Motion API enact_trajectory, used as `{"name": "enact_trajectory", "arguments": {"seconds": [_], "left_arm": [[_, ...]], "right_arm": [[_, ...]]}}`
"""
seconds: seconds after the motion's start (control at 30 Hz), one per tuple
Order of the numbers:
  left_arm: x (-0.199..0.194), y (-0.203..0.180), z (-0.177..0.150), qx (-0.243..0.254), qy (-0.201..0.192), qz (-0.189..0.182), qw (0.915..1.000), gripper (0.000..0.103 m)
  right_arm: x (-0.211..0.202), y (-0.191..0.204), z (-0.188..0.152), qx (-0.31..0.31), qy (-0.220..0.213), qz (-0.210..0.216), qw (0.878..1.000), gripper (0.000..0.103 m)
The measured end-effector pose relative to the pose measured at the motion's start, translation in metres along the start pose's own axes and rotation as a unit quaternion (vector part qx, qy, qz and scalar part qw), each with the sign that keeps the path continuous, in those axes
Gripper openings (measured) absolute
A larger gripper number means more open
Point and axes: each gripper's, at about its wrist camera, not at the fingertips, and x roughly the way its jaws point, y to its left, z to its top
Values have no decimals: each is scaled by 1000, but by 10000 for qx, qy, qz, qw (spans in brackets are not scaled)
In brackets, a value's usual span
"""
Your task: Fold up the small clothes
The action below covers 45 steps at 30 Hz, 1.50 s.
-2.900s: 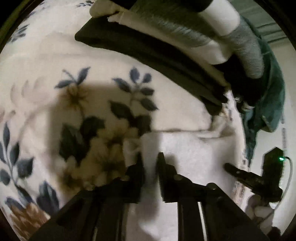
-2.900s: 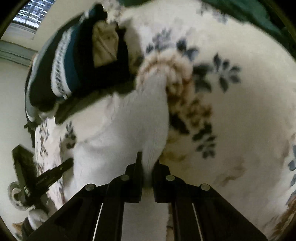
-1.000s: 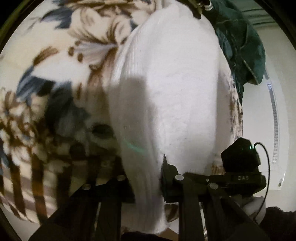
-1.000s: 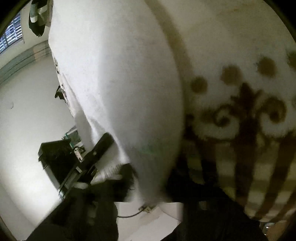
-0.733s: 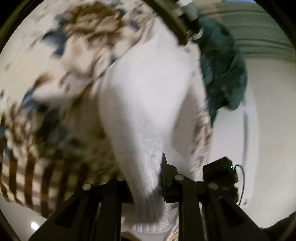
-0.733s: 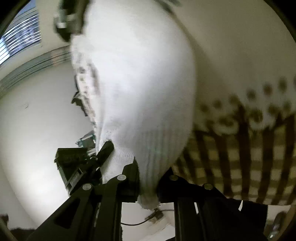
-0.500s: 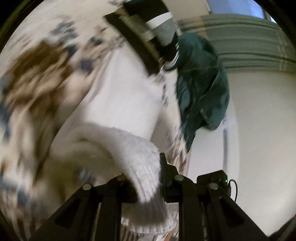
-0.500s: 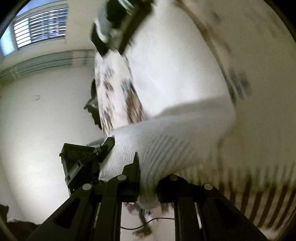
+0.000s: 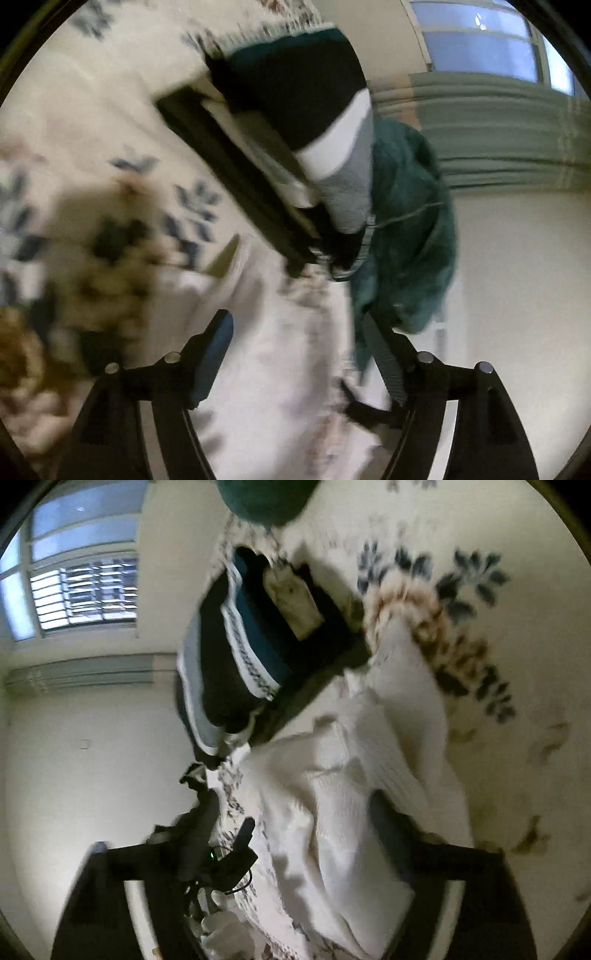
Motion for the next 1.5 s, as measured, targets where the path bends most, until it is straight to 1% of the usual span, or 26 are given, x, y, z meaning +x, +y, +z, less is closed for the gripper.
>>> {"name": "enact_trajectory", "arguments": {"seconds": [0.03,0.1,0.17,0.23,0.27,0.3,0.33,0.37,0.4,0.5,0.6,0.7,0.77,0.8,0.83,0.87,0.93,1.0,1.03,1.07,1.1,1.17,1.3,1.4,1.47,1.5], "left_arm": [[-4,0,-6,202,18,269,9994,72],[5,-6,-9,760,151,901,9929,72],[29,-16,-9,1449,404,1510,9770,72],[49,-23,-13,2014,630,1761,9615,71],[55,-28,-15,2207,662,1856,9552,68],[64,-37,-16,2530,678,1818,9478,52],[69,-42,-18,2727,677,1814,9424,4],[72,-47,-19,2889,694,1950,9347,4],[70,-50,-18,2972,629,1990,9317,4],[60,-44,-3,2716,441,2008,9402,4],[53,-11,16,2098,377,2184,9523,4],[43,7,26,1801,319,2315,9555,3],[29,16,28,1368,400,2029,9688,5],[20,21,28,1066,480,1682,9788,6],[16,24,26,914,528,1454,9837,16],[9,24,20,838,574,1282,9865,37],[1,22,2,915,693,1166,9865,56],[5,15,-22,1243,935,1366,9783,56],[14,9,-33,1449,962,1508,9731,44],[16,7,-43,1673,965,1626,9676,3],[16,7,-48,1775,994,1731,9637,5],[13,10,-52,1847,873,1854,9612,5],[-3,24,-42,1690,702,2035,9618,5],[-4,20,-41,1863,859,2046,9571,5],[-8,14,-43,1710,850,1756,9658,7],[-18,13,-46,1615,856,1660,9691,11]], "right_arm": [[-10,-1,-5,-93,-95,-88,9999,87],[-19,-7,-11,-295,-177,-730,9967,87],[-19,-9,-14,-497,-143,-1131,9922,87],[-2,-16,-10,-585,140,-1328,9893,87],[0,-22,-12,-614,222,-1366,9885,87],[10,-22,-9,-705,292,-1432,9867,80],[15,-19,-10,-888,284,-1551,9835,68],[15,-20,-18,-1108,243,-1694,9790,24],[17,-10,-17,-1464,50,-2019,9684,10],[6,6,-18,-1852,-446,-2089,9592,9],[-3,6,-6,-1715,-716,-2169,9583,9],[14,-17,16,-1201,-221,-2394,9632,13],[23,-21,23,-1069,23,-2551,9610,18],[18,-20,22,-1017,24,-2557,9614,31],[12,-19,21,-1001,-3,-2495,9632,38],[2,-17,16,-977,-37,-2322,9678,45],[-11,-17,6,-897,29,-2199,9714,48],[-17,-25,-11,-706,326,-2031,9761,48],[-15,-29,-17,-638,443,-2020,9763,48],[-13,-33,-24,-584,570,-1988,9766,48],[-11,-36,-32,-610,603,-1934,9774,40],[-12,-35,-43,-831,457,-2070,9737,7],[-41,-34,-41,-743,-189,-2374,9684,6],[-41,-36,-37,-754,-217,-2596,9625,3],[-41,-35,-34,-697,-149,-2476,9662,4],[-42,-37,-33,-492,45,-2150,9754,6]]}}
